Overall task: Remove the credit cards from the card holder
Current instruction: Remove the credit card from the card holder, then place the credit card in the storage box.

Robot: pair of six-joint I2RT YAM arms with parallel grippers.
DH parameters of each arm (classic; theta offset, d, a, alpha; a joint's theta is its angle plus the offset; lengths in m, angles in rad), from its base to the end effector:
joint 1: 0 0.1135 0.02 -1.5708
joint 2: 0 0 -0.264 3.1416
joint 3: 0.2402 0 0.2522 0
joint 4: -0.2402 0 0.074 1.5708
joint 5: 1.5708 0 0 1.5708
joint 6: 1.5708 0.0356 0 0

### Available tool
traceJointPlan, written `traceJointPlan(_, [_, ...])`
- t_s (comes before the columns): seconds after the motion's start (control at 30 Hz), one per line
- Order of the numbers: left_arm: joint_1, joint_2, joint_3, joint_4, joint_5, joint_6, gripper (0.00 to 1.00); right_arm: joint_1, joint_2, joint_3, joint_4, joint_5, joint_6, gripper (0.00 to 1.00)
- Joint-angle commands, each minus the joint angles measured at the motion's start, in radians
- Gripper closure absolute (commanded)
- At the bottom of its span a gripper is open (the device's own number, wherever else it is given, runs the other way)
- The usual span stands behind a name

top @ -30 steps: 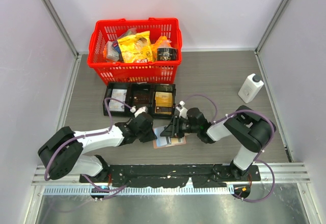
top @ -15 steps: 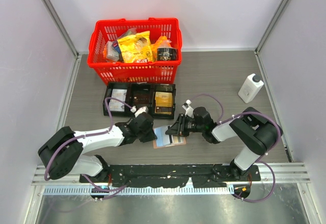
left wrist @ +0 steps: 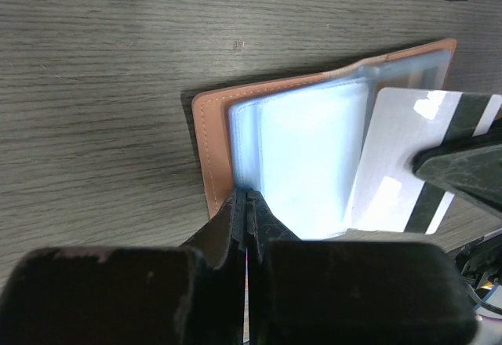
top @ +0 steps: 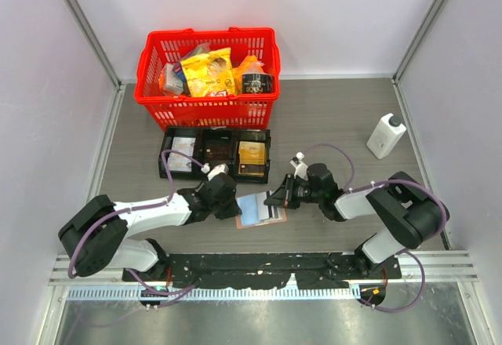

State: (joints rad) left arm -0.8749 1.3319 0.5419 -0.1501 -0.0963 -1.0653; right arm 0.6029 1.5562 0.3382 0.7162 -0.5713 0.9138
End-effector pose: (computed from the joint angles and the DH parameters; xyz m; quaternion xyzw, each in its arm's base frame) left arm 0.1546 -0.1798 0.1498 -0.1051 0.9439 -0.2297 0.2128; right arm 0.1935 0.1566 0.1183 -0.0140 0.8379 0.5122 0.1881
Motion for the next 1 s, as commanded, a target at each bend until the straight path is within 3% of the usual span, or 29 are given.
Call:
traceJointPlan(0.0, [-0.001, -0.016, -0.016, -0.057, -0.037, 0.03, 1.0, -0.044, -0.077, -0.008, -0.101, 0.005, -0.081, 0.96])
traceJointPlan(0.17, [-0.001, -0.074, -0.008, -0.057, -0.054, 0.06, 0.95, -0.075, -0.181, -0.007, -0.24, 0.05, -0.113, 0.99])
traceJointPlan(0.43, [-0.048, -0.276, 0.079, -0.121, -0.17, 0.247, 0.56, -0.077, -0.425, 0.117, -0.676, 0.201, -0.089, 0.99])
traceJointPlan(0.67, [-0.209, -0.372, 0.182, -0.125, -0.328, 0.539, 0.28, -0.075, -0.58, 0.219, -0.94, 0.292, 0.06, 0.99])
traceJointPlan(0.97, [-0.438, -0.34, 0.145, 0.192, -0.441, 0.977, 0.22, -0.037, -0.619, 0.328, -1.098, 0.355, 0.161, 0.99])
